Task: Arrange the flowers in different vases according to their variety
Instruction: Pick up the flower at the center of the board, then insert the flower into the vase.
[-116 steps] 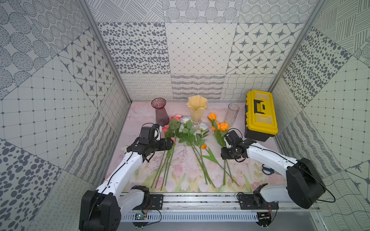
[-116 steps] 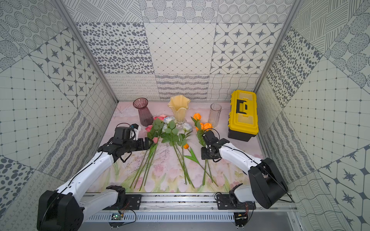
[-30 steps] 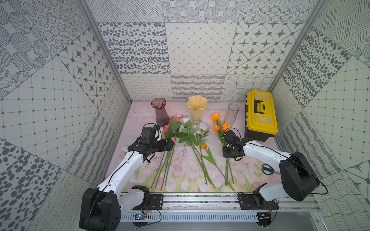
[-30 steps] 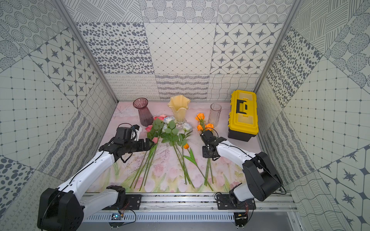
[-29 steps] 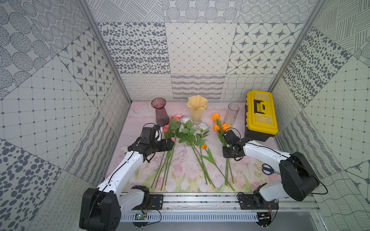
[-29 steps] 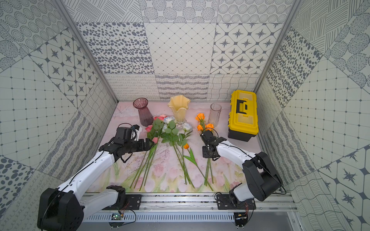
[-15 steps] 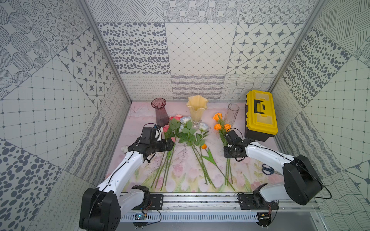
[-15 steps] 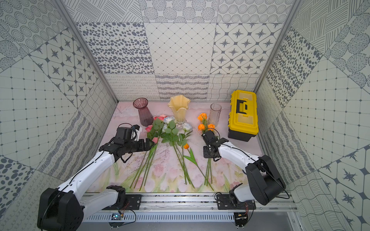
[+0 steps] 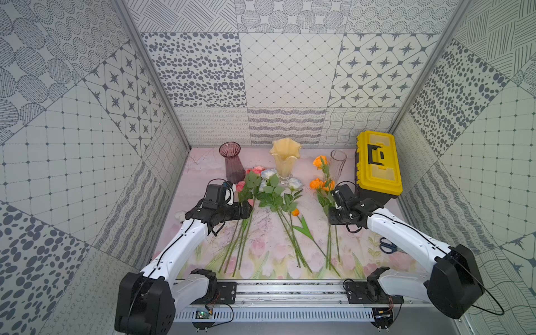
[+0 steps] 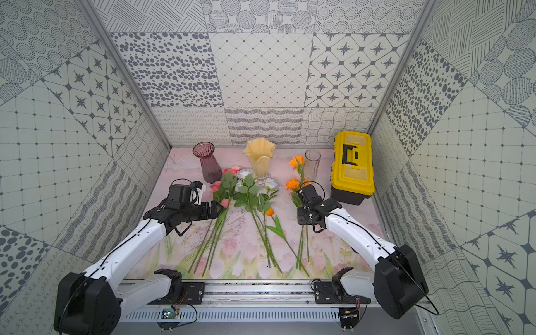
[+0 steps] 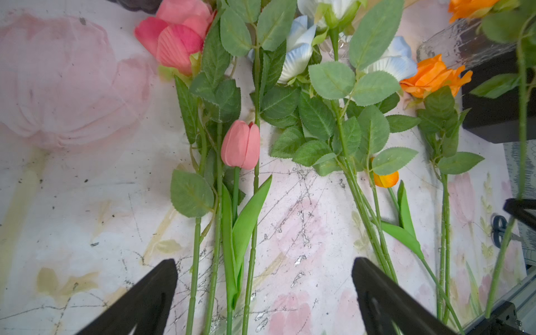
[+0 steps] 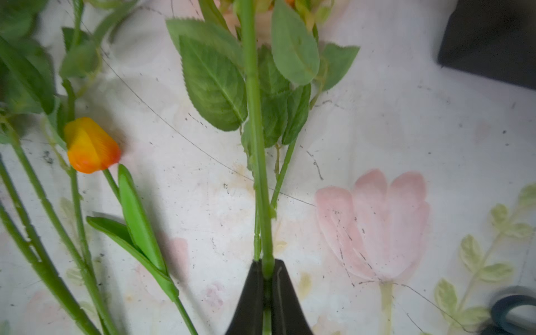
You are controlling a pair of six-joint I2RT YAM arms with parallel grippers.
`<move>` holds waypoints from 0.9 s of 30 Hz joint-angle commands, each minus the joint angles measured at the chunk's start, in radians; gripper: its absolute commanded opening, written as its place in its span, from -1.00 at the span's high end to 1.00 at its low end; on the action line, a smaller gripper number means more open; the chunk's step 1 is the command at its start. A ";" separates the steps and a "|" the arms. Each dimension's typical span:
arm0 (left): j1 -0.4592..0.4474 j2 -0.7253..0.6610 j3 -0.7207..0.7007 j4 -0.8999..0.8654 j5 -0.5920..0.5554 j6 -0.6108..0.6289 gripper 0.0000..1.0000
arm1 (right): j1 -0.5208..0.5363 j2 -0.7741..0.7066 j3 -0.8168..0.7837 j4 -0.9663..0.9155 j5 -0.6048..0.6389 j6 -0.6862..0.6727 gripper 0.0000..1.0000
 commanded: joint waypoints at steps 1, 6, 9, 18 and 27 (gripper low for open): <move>-0.003 -0.006 0.016 -0.013 0.014 -0.006 -0.98 | -0.001 -0.050 0.101 -0.031 0.067 -0.029 1.00; -0.003 -0.001 0.016 -0.010 0.016 -0.006 -0.98 | 0.000 -0.073 0.228 -0.022 0.137 -0.087 1.00; -0.003 0.001 0.016 -0.008 0.017 -0.006 -0.98 | 0.000 -0.070 0.295 0.038 0.209 -0.142 1.00; -0.004 0.003 0.014 0.001 0.026 -0.006 -0.98 | -0.136 0.096 0.582 0.286 0.239 -0.315 1.00; -0.004 0.002 0.010 0.018 0.050 -0.001 -0.98 | -0.241 0.365 0.873 0.480 0.230 -0.400 1.00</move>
